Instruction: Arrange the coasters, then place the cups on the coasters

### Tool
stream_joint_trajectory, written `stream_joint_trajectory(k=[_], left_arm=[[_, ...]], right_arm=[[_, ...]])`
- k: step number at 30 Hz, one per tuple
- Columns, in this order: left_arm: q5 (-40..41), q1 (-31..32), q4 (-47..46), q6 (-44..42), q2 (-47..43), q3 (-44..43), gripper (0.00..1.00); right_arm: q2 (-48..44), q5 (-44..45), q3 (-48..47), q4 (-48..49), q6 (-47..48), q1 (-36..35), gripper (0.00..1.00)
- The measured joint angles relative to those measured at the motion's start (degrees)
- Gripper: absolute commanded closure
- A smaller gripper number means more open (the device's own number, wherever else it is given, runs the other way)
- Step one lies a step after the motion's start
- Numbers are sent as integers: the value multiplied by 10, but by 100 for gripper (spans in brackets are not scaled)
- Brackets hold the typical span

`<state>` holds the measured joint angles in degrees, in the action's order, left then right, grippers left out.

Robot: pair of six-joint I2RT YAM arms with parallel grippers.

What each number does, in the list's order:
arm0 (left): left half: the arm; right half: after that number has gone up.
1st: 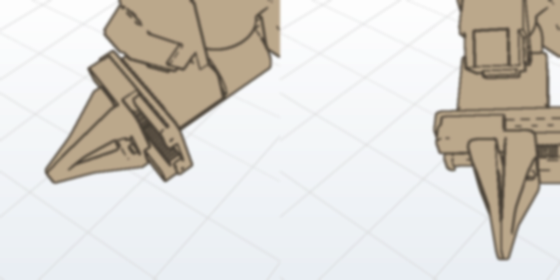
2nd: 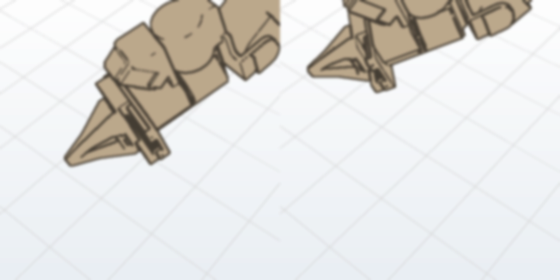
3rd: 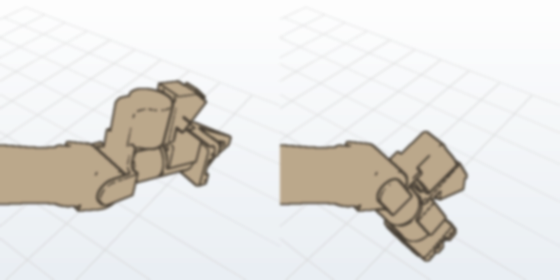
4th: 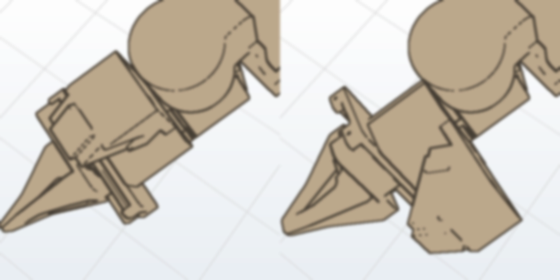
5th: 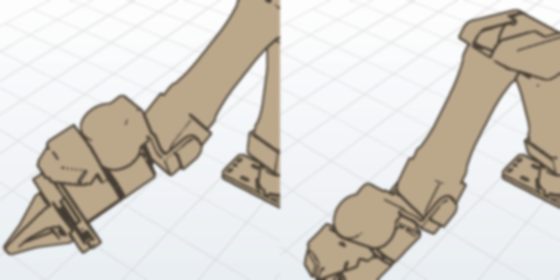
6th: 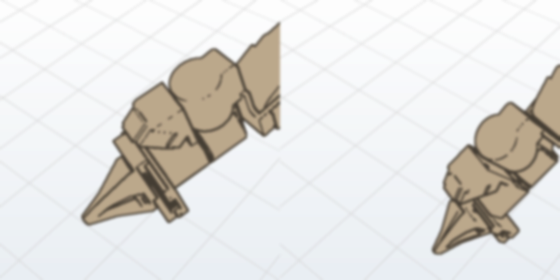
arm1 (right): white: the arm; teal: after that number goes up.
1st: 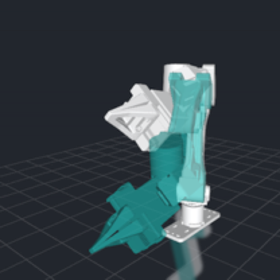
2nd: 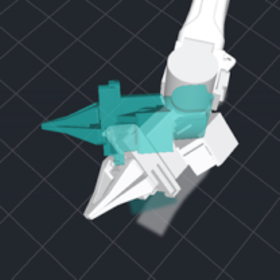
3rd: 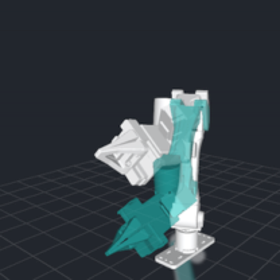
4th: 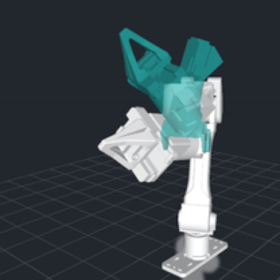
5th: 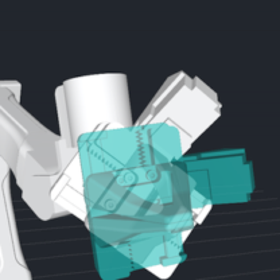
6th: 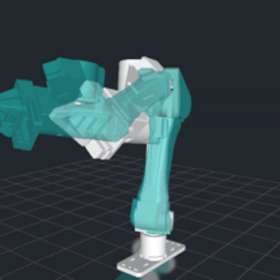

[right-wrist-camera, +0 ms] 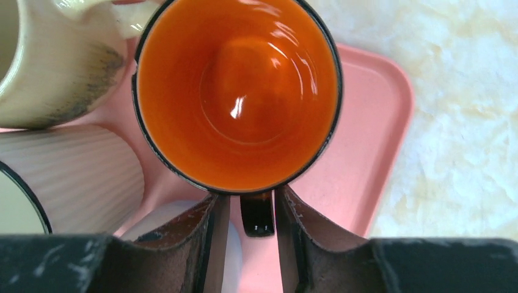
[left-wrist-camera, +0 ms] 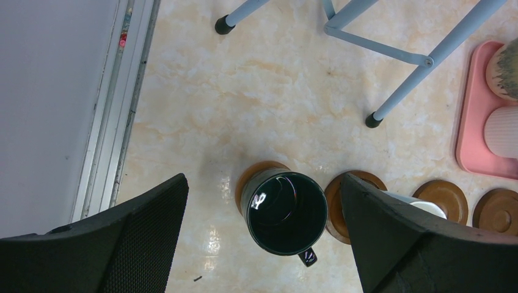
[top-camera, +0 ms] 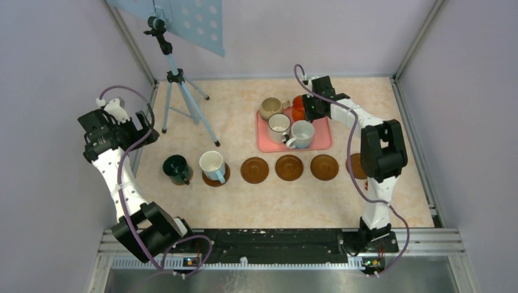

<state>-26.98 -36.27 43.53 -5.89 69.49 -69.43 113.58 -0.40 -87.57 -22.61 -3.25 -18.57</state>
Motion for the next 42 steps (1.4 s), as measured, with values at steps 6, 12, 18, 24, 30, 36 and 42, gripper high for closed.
stream_joint_trajectory(k=[6, 12, 18, 24, 30, 36, 42], left_arm=[[4, 0, 0, 0, 0, 0, 1], [9, 0, 0, 0, 0, 0, 1], [9, 0, 0, 0, 1, 0, 1], [8, 0, 0, 3, 5, 0, 1], [1, 0, -2, 11, 6, -2, 1], [-5, 0, -3, 13, 6, -2, 1], [-9, 0, -7, 14, 6, -2, 1]], right_arm=[[43, -39, -45, -17, 42, 1, 67], [44, -41, -43, -14, 61, 1, 74], [42, -35, -27, 5, 74, 1, 100], [27, -26, 4, 37, 89, 3, 100], [-8, -27, 41, 55, 97, 7, 100], [-77, -30, 60, 88, 97, 7, 100], [-156, -29, 62, 107, 96, -5, 100]])
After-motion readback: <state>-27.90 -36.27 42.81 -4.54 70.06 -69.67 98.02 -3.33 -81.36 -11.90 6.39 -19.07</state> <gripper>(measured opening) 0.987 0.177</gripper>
